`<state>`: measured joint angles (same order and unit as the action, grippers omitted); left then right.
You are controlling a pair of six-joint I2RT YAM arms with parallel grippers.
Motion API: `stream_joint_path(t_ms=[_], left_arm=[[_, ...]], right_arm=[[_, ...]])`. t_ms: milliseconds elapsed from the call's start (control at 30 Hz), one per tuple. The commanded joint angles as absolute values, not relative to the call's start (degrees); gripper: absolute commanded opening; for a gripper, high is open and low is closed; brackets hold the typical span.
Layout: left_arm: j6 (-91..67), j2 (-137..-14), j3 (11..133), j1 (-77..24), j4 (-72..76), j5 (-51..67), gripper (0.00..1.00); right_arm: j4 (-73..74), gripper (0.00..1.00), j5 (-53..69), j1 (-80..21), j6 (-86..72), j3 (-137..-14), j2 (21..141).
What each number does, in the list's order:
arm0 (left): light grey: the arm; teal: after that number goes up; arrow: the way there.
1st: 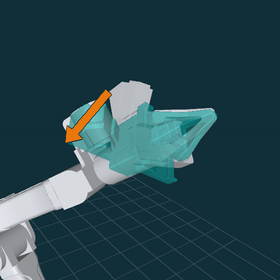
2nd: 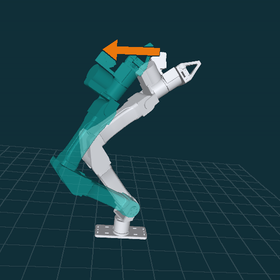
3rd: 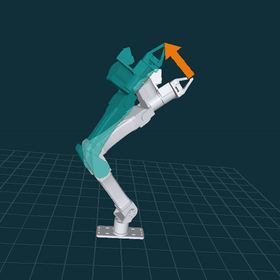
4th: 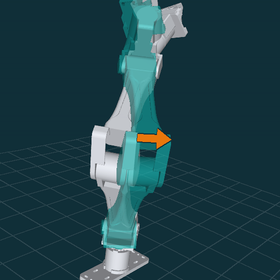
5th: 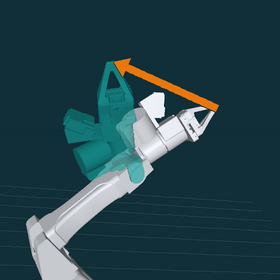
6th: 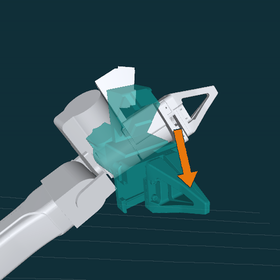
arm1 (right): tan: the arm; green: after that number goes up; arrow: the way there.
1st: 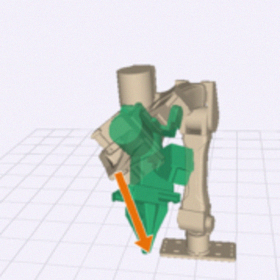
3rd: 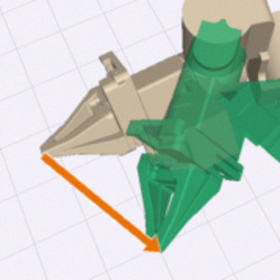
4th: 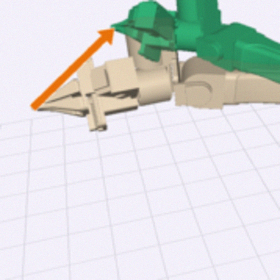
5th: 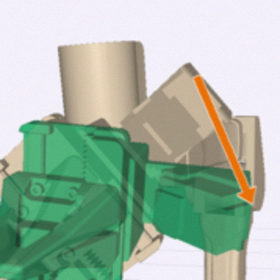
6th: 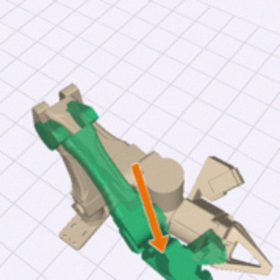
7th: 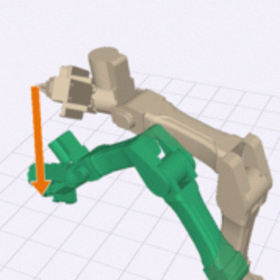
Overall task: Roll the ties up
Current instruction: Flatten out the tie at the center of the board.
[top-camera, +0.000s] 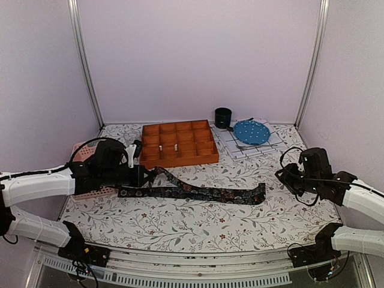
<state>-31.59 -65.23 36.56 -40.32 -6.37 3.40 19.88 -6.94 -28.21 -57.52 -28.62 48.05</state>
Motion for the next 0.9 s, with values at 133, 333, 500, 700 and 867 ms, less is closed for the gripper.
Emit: stream_joint_path(t_ms=[133, 333, 500, 700, 867], left_arm=[[-32.92, -72.98, 38.68, -42.18, -3.47, 8.63, 0.00], [-32.60, -74.88, 39.71, -43.56, -3.42, 7.59, 0.00], [-32.59, -75.84, 39.81, -44.09, -3.96, 7.03, 0.00], [-32.61, -75.26, 39.81, -44.34, -5.37, 5.84, 0.00], [-32.88, -74.39, 40.29, -44.81, -5.85, 6.00, 0.05]], right_arm=[[19.07, 0.66, -6.91, -31.84, -56.40, -30.47, 58.32], [12.79, 0.70, -2.19, -31.88, -55.13, -28.88, 65.44], [5.88, 0.70, 1.67, -31.73, -55.54, -28.72, 72.26], [2.22, 0.36, 2.76, -30.55, -55.60, -28.72, 78.42], [8.60, 0.00, -4.63, -30.50, -53.03, -30.47, 66.90]])
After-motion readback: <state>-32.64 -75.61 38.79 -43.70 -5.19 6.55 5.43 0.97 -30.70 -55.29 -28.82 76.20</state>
